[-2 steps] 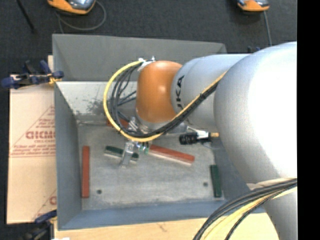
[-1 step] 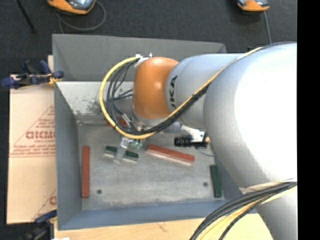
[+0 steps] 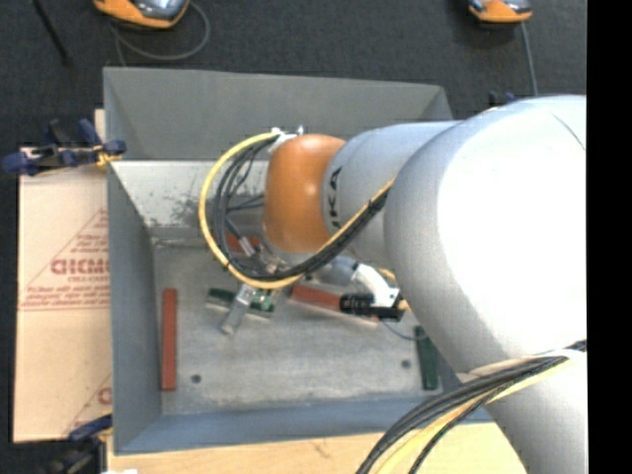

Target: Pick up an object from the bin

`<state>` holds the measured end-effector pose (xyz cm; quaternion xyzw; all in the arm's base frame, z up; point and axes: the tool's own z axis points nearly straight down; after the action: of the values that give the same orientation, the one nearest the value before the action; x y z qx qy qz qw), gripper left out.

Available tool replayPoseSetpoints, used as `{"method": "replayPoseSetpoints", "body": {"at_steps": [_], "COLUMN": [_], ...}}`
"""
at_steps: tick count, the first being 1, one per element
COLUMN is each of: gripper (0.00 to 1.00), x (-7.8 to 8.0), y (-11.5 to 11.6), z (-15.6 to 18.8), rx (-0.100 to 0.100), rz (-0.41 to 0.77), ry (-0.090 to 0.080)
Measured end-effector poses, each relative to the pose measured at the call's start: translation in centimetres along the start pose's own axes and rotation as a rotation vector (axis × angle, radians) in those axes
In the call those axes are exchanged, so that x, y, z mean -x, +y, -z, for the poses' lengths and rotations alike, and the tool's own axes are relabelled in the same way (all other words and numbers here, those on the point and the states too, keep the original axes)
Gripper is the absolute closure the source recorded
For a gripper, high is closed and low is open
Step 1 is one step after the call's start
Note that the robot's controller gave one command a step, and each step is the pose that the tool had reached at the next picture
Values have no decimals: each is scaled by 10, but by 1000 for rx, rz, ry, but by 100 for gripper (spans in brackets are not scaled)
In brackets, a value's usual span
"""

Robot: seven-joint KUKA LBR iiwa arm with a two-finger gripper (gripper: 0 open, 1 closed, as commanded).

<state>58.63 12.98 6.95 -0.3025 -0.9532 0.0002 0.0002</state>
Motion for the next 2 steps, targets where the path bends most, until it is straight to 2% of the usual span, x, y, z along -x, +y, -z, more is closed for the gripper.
{"method": "replayPoseSetpoints", "body": {"at_steps": [1,2], "gripper": [0,100], "x": [1,1], "y": [0,0], "z": [1,1], "rx": [1,2], "rz": [1,0], "ry": [-1,-1]}}
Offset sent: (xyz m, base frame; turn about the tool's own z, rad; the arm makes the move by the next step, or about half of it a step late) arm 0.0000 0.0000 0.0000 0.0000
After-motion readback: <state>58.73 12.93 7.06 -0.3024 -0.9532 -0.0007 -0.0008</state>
